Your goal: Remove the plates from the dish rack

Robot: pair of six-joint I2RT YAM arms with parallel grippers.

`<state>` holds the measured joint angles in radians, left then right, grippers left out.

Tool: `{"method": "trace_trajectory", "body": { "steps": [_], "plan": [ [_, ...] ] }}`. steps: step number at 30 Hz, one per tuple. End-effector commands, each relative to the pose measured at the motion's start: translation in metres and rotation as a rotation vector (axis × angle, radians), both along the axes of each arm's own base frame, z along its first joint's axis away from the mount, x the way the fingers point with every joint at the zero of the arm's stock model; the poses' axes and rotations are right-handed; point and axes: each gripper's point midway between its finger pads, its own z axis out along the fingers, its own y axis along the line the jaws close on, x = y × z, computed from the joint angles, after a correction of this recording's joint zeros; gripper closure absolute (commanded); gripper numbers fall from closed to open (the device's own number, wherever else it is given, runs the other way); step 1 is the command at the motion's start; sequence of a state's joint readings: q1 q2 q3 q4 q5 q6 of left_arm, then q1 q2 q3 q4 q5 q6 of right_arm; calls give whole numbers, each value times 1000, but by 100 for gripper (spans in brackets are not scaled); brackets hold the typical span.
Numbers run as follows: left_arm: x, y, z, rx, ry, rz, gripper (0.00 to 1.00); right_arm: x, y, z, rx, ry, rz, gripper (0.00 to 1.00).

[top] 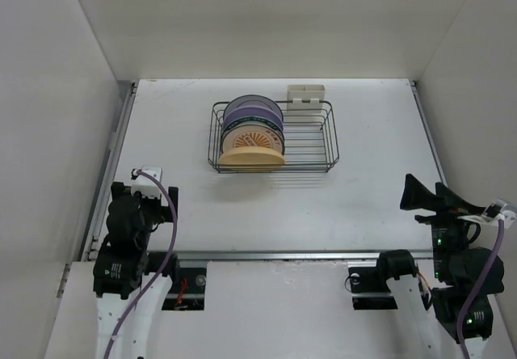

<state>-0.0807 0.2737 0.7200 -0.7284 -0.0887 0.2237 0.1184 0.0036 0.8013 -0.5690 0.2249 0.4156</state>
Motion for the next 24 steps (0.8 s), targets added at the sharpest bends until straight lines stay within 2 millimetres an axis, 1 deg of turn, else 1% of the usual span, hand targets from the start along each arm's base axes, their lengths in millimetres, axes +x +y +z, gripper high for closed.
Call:
{"method": "trace_trajectory", "body": {
  "steps": [1,3,5,6,7,8,9,10,11,12,13,14,15,16,17,18,19,20,21,22,23,24],
  "plan": [
    [3,4,8,5,-51,21,0,-18,-2,9,15,-85,4,0],
    [3,3,8,-4,-52,25,0,-15,0,8,11,-73,13,0],
    [3,-3,5,3,-39,-20,0,-13,7,9,1,-72,49,0],
    [0,-8,1,28,-17,-74,0,-9,11,10,-13,-64,65,0],
    [-2,-24,-3,19,0,-183,0,-7,14,9,-29,-55,83,0],
    [-6,-33,-9,29,29,-249,0,-5,23,11,-41,-58,129,0],
    [-10,-37,-8,35,33,-290,0,1,29,14,-48,-55,156,0],
    [-10,-40,-12,38,53,-311,0,4,35,17,-57,-59,188,0],
    [-10,-42,-13,38,62,-323,0,6,49,20,-77,-65,265,0],
    [-9,-41,-15,44,74,-321,0,10,57,24,-87,-69,305,0],
    [-2,-37,-14,43,80,-285,0,25,73,28,-108,-63,385,0],
    [0,-33,-17,45,101,-251,0,37,75,30,-107,-54,387,0],
    [9,-30,-13,45,86,-216,0,42,86,37,-122,-57,445,0],
    [16,-23,-14,43,96,-163,0,70,93,37,-123,-12,472,0],
    [23,-19,-12,57,114,-137,0,83,98,38,-125,10,495,0],
    [35,-21,-24,65,220,-139,0,94,108,40,-152,26,546,0],
    [41,-24,-22,62,258,-150,0,103,114,58,-176,8,573,0],
    [54,-30,6,55,217,-170,0,139,125,41,-203,94,605,0],
    [67,-37,3,45,283,-194,0,154,134,41,-230,115,622,0],
    [73,-45,12,27,295,-211,0,160,151,68,-270,79,640,0],
    [87,-52,50,0,231,-219,0,192,168,38,-313,207,651,0],
    [94,-62,63,-31,233,-251,0,203,178,35,-421,223,638,0]
  ]
}}
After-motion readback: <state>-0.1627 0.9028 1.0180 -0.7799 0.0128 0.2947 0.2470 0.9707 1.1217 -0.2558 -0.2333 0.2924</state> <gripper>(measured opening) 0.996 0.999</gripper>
